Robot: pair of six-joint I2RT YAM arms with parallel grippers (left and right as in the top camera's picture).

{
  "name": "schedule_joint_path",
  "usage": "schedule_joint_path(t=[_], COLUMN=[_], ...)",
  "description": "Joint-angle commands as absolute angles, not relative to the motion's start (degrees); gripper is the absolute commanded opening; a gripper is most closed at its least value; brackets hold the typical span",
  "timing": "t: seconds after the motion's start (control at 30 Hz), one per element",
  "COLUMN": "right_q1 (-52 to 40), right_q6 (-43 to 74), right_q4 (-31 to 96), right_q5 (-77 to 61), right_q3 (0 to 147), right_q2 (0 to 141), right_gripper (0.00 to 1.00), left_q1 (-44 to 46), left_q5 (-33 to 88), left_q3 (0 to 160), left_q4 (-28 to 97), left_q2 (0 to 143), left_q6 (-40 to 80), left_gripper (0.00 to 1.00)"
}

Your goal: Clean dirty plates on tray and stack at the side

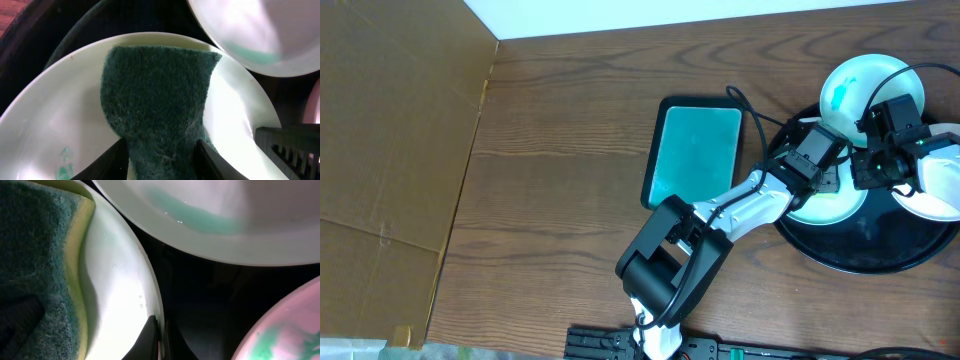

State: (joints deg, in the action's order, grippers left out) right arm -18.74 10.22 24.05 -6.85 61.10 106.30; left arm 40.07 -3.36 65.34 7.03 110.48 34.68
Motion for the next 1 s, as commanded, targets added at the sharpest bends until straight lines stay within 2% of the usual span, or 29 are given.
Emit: schedule_joint_path(t=[0.0,0.03,0.13,0.17,0.2,0.6,0.77,0.97], right_q1=[-18.8,-18.8,-18.8,-18.8,-18.8,-18.8,-18.8,-18.8], right_q6=[10.2,10.2,10.2,10.2,10.2,10.2,10.2,10.2], right_q4=[24.8,24.8,24.8,24.8,24.9,24.9,24.9,24.9], right_q5=[-7.6,-7.6,-7.6,-7.6,-7.6,-6.9,-6.9,-6.9], right_q3=[61.0,61.0,61.0,61.0,61.0,61.0,61.0,61.0], right_q2=[106.7,106.7,106.7,106.7,106.7,106.7,106.7,106.7], right_gripper=[0.01,0.01,0.01,0.01,0.01,0.01,0.01,0.01], left_q1=[40.0,40.0,40.0,40.0,40.0,37.9,38.0,39.4], left_q5=[-3.6,-3.6,-3.6,-3.6,-3.6,-4.9,3.6,4.1], left_q3=[64.7,64.6,64.6,64.6,64.6,64.6,64.6,64.6], left_q4=[7.2,7.2,7.4,7.6,7.9,15.8,15.6,14.5], left_q2=[111.7,111.7,111.7,111.7,111.7,106.9,100.6,103.9], left_q6=[34.7,34.7,34.7,34.7,34.7,36.0,42.9,44.1], left_gripper=[0.43,0.41,0.22,0.12,0.08,0.07,0.07,0.07])
